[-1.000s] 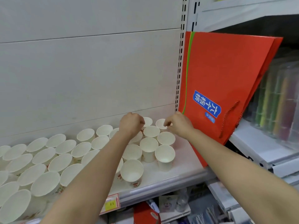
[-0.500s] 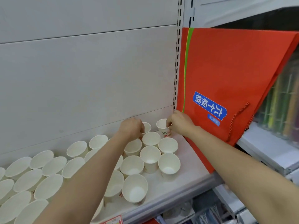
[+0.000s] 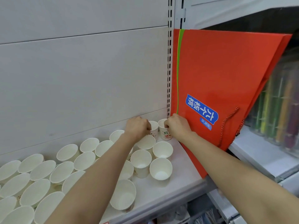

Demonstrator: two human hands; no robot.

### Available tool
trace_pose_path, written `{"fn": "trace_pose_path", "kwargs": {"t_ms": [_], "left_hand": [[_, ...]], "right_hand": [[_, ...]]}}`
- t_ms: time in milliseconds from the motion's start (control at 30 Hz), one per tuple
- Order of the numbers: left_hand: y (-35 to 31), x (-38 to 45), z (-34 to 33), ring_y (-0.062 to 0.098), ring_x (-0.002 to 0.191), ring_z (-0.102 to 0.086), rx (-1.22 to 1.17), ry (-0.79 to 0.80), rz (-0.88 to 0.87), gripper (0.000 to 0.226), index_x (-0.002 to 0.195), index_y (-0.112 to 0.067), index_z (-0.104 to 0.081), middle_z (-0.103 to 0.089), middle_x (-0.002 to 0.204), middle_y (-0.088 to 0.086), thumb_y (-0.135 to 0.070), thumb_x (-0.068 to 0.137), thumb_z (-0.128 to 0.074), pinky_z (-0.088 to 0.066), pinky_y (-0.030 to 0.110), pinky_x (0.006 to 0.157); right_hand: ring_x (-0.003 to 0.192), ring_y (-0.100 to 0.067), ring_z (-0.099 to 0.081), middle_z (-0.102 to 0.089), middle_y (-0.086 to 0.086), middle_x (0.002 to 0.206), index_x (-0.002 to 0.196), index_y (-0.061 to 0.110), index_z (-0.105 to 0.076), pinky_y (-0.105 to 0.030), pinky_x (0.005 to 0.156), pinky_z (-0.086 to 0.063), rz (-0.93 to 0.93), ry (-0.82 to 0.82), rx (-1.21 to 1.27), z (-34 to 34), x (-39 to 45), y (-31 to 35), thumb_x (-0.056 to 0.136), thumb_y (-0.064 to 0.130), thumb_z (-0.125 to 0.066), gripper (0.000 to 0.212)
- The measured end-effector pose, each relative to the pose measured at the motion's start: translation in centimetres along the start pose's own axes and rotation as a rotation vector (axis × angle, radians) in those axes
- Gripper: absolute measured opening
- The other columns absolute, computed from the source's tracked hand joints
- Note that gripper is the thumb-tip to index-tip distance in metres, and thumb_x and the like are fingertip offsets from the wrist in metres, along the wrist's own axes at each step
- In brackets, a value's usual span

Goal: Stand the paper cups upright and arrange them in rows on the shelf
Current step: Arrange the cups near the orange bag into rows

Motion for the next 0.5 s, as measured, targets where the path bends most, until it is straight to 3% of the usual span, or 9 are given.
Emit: {"fn": "trace_pose_path", "kwargs": {"t_ms": [167,300,433,500], "left_hand": [[-0.9,0.5,-0.1,0.026,0.092,-0.063,-0.010,0.052,0.017,0.018,0.096,-0.032,-0.074,-0.068,0.090,0.003,-0.040,0.083,-0.065,-0.036,0.026,0.064],[-1.0,0.1,0.3,0.023,0.097,-0.062,-0.079,0.085,0.000,0.020,0.101,-0.035,-0.074,-0.070,0.098,-0.001,-0.043,0.088,-0.062,-0.041,0.026,0.068],[0.7,-1.9,2.3,0.016,0.103,-0.061,-0.140,0.034,-0.003,0.018,0.101,-0.037,-0.074,-0.070,0.106,-0.012,-0.030,0.088,-0.064,-0.051,0.030,0.078],[1.8,-3.6,2.9,0.011,0.099,-0.060,-0.145,0.050,-0.018,0.021,0.098,-0.038,-0.074,-0.069,0.104,-0.015,-0.023,0.086,-0.065,-0.051,0.029,0.079]], "right_hand": [[0.099,-0.027,-0.056,-0.062,-0.010,0.103,0.103,0.016,-0.069,-0.038,0.089,-0.044,-0.010,-0.033,-0.048,-0.1,0.2,-0.1,0.084,-0.001,-0.056,0.029],[0.098,-0.027,-0.057,-0.061,-0.010,0.104,0.106,0.015,-0.067,-0.033,0.079,-0.045,-0.005,-0.032,-0.013,-0.2,-0.1,-0.1,0.084,-0.004,-0.054,0.032],[0.100,-0.026,-0.057,-0.062,-0.006,0.106,0.110,0.026,-0.066,-0.033,0.077,-0.045,-0.044,-0.078,0.190,1.0,-0.8,-0.3,0.082,0.004,-0.059,0.037],[0.099,-0.022,-0.056,-0.065,-0.001,0.102,0.102,0.030,-0.070,-0.032,0.075,-0.045,-0.052,-0.112,0.299,1.9,-2.4,-0.5,0.082,0.008,-0.061,0.030]]}}
Point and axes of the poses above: each hand's wrist, its own x-axis towards the middle knuckle, its own z-axis out of the back of the hand, y = z × x, the point moved 2 cm from there along x, towards the middle knuckle
